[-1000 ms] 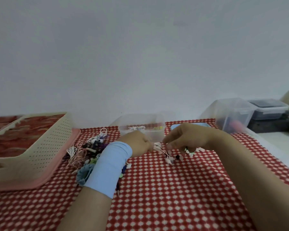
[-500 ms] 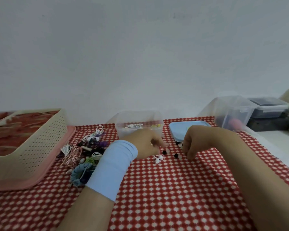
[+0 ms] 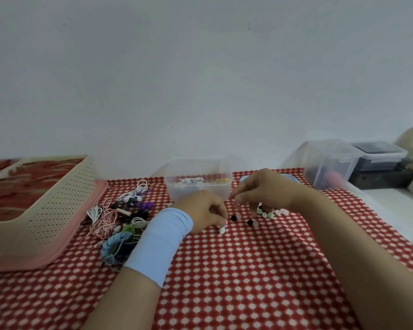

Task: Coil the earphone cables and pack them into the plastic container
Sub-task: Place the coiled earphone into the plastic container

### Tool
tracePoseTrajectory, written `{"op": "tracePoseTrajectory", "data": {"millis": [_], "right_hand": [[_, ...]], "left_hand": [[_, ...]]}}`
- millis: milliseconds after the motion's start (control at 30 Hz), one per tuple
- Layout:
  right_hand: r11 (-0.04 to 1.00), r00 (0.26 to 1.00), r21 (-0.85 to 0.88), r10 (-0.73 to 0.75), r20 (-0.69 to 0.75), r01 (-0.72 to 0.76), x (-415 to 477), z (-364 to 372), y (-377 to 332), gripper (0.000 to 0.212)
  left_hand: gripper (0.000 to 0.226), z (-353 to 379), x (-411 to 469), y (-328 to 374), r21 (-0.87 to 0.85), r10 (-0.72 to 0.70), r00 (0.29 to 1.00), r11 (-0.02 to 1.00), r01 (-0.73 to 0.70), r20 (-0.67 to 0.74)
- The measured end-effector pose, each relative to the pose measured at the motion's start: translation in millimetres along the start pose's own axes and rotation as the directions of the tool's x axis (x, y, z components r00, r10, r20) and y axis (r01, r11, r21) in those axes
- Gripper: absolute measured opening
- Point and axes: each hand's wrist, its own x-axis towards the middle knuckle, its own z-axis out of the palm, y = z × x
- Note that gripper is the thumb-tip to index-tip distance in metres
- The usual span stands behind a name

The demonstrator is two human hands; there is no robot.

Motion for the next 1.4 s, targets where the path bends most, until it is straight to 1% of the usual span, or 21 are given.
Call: {"op": "tracePoseTrajectory", "data": {"millis": [33,100,233,300,400,500,567,633,867,1033,1200,1400], "right_hand": [[1.000,1.000,0.026,-0.007,0.008,0.007,0,2,1,0.009],[0.996,1.000,0.086,-0.020,-0.005,0.021,1,5,3,0.009],[0.961,0.996,0.275,-0.014,-0.085,0.037,2,9,5,0.014],[0.937,0.997,0.347,-0.011,-0.073,0.036,2,10,3,0.016],[0.942,0.997,0.336,-0.004,-0.073,0.028,3,14,2,0.015],[0.937,0.996,0.349,0.000,-0.087,0.030,5,16,4,0.012],[0.921,0.997,0.389,-0.008,-0.078,0.038,5,16,4,0.012],[0.904,0.998,0.426,-0.013,-0.062,0.038,6,16,4,0.013],[0.835,0.999,0.547,-0.038,-0.037,0.053,6,19,3,0.017],[0.866,0.996,0.492,-0.053,-0.077,0.084,7,23,0,0.014],[0.859,0.993,0.501,-0.066,-0.093,0.104,5,22,-1,0.015],[0.858,0.997,0.509,-0.041,-0.068,0.070,6,24,-2,0.014]], "left_hand": [[0.008,-1,0,-3,-0.039,0.000,1.000,0.999,-0.001,-0.030],[0.007,-2,-1,-8,-0.177,-0.006,0.995,0.984,-0.012,-0.100],[0.013,-2,-2,-16,-0.456,-0.073,0.975,0.890,-0.032,-0.211],[0.017,3,0,-16,-0.611,-0.131,0.970,0.791,-0.021,-0.203],[0.021,7,3,-13,-0.805,-0.150,0.981,0.594,-0.014,-0.127],[0.022,8,4,-12,-0.900,-0.162,0.980,0.434,-0.035,-0.116],[0.020,8,4,-11,-0.928,-0.155,0.982,0.370,-0.047,-0.112],[0.021,9,4,-10,-0.935,-0.150,0.983,0.350,-0.049,-0.108],[0.018,8,3,-8,-0.942,-0.164,0.978,0.329,-0.070,-0.130],[0.019,10,3,-7,-0.942,-0.159,0.978,0.327,-0.078,-0.136],[0.017,11,2,-7,-0.940,-0.142,0.979,0.328,-0.093,-0.147],[0.015,10,-1,-7,-0.928,-0.102,0.980,0.350,-0.127,-0.172]]}}
